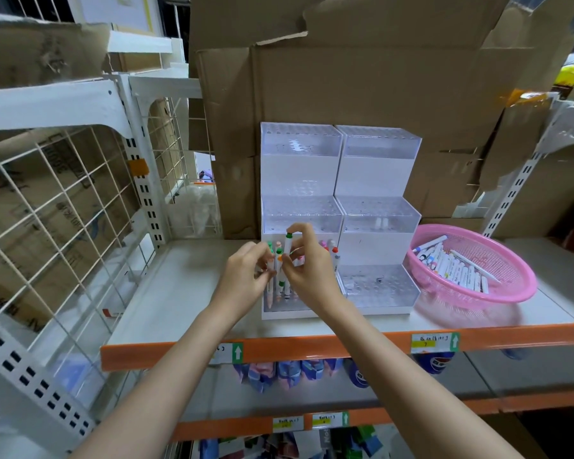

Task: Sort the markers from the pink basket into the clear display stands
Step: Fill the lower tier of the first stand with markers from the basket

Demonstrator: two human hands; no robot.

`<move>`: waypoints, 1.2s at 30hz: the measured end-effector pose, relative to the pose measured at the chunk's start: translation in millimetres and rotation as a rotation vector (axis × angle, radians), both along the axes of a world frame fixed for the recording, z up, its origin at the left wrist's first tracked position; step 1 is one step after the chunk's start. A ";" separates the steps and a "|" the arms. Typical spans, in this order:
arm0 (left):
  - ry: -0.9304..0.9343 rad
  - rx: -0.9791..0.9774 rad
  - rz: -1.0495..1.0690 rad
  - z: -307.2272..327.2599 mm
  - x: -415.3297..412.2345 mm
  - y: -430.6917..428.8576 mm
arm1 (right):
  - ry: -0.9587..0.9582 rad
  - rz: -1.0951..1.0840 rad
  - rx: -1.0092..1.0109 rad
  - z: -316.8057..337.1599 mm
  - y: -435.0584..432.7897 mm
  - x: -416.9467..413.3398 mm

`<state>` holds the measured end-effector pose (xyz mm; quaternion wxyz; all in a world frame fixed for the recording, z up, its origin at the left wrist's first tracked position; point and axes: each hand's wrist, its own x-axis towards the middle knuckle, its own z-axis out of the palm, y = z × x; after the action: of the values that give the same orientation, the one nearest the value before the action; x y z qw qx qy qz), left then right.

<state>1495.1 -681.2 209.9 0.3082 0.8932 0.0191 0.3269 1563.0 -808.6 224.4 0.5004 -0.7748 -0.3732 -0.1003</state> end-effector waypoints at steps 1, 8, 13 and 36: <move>0.007 0.021 0.000 0.6 0.5 0.4 | 0.001 0.001 0.005 -0.1 0.1 0.1; 0.053 0.161 -0.002 -2.8 -3.5 1.0 | -0.005 0.001 0.015 1.1 -1.6 -0.1; 0.016 0.254 0.037 -0.8 -4.2 0.8 | -0.011 -0.006 0.014 1.3 -2.5 0.1; 0.073 0.478 0.034 1.7 -15.6 13.2 | -0.111 0.023 -0.099 -6.7 -3.0 0.7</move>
<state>1479.4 -668.0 211.6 0.0816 0.9516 -0.0324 0.2947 1563.7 -811.6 217.7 0.4412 -0.7873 -0.4140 -0.1189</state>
